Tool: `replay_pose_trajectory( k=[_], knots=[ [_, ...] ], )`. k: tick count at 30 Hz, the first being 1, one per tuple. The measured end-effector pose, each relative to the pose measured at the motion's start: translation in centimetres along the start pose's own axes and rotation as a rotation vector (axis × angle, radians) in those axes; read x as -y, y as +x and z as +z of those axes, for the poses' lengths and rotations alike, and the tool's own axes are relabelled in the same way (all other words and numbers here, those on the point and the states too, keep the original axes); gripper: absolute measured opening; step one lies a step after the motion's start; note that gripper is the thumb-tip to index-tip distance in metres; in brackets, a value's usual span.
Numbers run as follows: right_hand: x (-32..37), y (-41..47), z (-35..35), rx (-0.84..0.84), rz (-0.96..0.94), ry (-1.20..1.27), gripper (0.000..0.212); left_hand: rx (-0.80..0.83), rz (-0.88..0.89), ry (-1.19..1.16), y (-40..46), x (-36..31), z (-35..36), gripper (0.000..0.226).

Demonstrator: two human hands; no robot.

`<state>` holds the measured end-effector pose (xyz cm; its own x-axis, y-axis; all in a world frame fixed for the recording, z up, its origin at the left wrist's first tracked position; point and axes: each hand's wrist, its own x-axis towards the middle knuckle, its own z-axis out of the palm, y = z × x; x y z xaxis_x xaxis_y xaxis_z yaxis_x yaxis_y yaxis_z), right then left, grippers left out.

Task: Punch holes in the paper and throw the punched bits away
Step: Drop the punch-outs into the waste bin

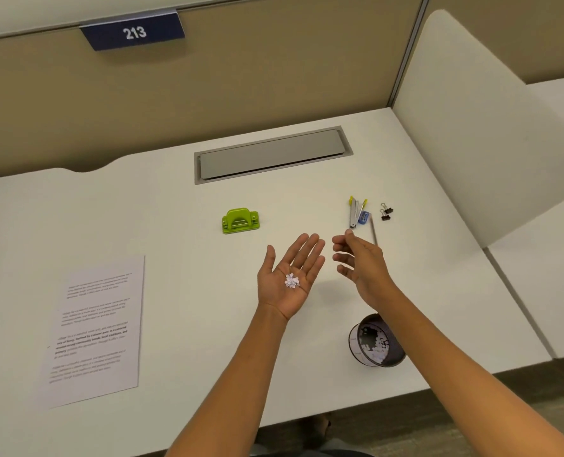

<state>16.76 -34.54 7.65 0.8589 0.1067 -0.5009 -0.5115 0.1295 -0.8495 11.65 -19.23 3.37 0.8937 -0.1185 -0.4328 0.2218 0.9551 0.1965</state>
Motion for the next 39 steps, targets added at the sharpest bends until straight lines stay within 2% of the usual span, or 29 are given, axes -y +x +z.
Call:
replay_pose_trajectory(
  k=[5, 10, 15, 21, 25, 29, 39],
  knots=[
    [1.3, 0.5, -3.3, -0.094, -0.015, 0.051, 0.035, -0.055, -0.053, 0.061, -0.1, 4.9, 2.6, 0.065],
    [1.7, -0.1, -6.9, -0.194, -0.005, 0.100, 0.038, -0.065, -0.162, 0.160, -0.5, 9.2, 4.4, 0.073],
    [1.3, -1.1, -9.2, -0.230, -0.007, 0.107, 0.044, -0.085, -0.185, 0.226, -0.9, 11.4, 4.5, 0.081],
    [0.9, -1.9, -11.0, -0.219, -0.010, 0.159, 0.050, -0.078, -0.115, 0.408, -1.2, 13.3, 4.3, 0.086],
    [0.7, -2.4, -11.8, -0.213, -0.012, 0.187, 0.054, 0.000, -0.028, 0.687, -2.1, 14.4, 4.3, 0.088],
    [0.2, -3.0, -12.3, -0.203, -0.011, 0.193, 0.055, 0.100, 0.035, 0.917, -2.9, 15.0, 4.8, 0.108],
    [-0.9, -4.7, -12.2, -0.223, -0.048, 0.224, 0.055, 0.153, 0.112, 1.018, -4.7, 14.9, 5.3, 0.105]
  ],
)
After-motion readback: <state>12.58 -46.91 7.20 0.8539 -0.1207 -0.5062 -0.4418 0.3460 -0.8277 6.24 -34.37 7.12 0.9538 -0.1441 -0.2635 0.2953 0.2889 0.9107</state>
